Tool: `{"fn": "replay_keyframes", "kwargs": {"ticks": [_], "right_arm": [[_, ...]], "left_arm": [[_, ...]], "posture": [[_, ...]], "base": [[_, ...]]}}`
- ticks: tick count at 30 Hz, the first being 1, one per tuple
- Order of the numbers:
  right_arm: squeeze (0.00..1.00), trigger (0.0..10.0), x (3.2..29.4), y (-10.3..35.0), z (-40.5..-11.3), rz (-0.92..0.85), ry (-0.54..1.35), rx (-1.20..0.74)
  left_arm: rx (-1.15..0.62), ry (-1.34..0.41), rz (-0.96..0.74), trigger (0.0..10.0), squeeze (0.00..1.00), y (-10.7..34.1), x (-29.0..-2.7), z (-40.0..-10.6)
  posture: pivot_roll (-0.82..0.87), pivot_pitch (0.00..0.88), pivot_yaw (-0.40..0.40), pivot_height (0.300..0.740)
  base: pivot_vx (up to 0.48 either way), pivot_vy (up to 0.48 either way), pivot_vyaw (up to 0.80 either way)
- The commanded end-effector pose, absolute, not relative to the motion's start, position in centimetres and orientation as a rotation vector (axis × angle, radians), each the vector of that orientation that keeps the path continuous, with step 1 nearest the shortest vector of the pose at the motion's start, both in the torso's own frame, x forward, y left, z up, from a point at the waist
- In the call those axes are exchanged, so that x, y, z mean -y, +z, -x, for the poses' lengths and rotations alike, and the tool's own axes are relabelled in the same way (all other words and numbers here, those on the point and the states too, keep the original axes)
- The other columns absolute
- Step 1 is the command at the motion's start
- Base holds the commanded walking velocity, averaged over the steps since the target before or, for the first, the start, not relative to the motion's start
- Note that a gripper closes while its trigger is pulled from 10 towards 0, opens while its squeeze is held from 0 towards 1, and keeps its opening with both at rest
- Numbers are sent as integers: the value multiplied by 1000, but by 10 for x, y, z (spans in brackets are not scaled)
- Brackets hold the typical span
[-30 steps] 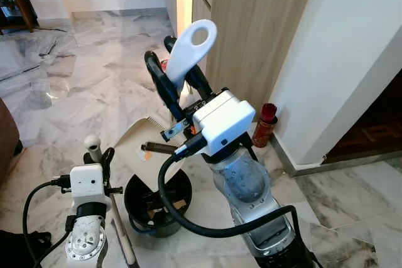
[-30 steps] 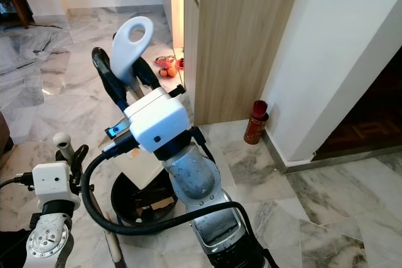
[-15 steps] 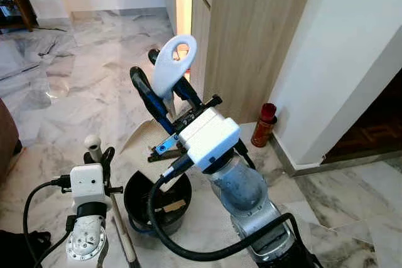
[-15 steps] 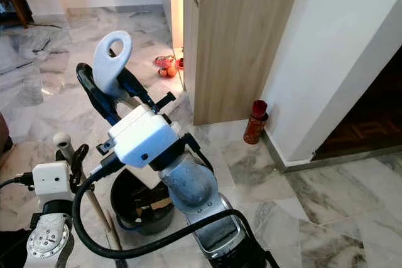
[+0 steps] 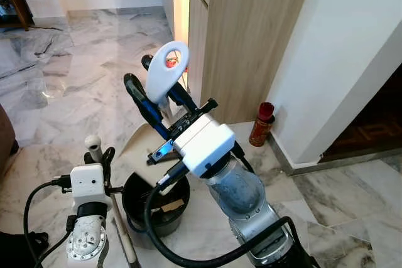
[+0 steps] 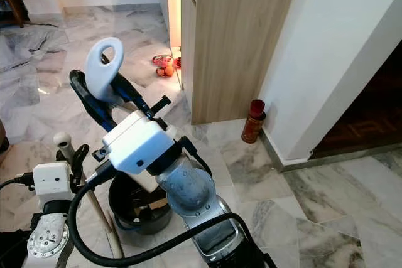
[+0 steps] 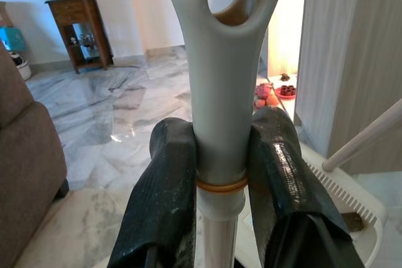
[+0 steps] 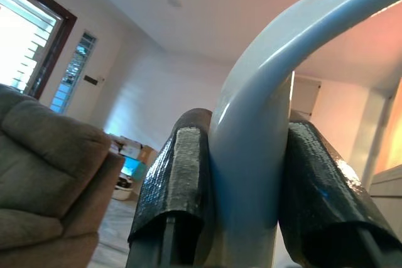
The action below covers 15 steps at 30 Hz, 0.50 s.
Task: Sweep floor
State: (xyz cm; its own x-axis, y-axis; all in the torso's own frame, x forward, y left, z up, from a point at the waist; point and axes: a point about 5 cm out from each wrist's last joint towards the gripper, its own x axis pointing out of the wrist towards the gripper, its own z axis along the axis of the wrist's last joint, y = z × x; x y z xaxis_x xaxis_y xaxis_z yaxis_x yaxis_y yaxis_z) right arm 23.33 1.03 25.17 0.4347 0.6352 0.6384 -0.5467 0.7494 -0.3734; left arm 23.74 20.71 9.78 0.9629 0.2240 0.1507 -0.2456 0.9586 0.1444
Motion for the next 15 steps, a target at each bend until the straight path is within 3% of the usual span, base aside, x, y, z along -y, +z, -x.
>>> {"fn": "replay_keyframes", "kwargs": {"ticks": [1,15], "right_arm": [[0,10000,-8,263,-227,94,742,900],[0,10000,-11,260,-224,216,759,952]], "left_arm": [[183,229,-179,10000,0,106,-203,-241],[184,230,-180,10000,0,106,-203,-242]], "posture": [[143,65,-49,740],[143,65,-50,740]], "base": [[0,0,0],[0,0,0]]}}
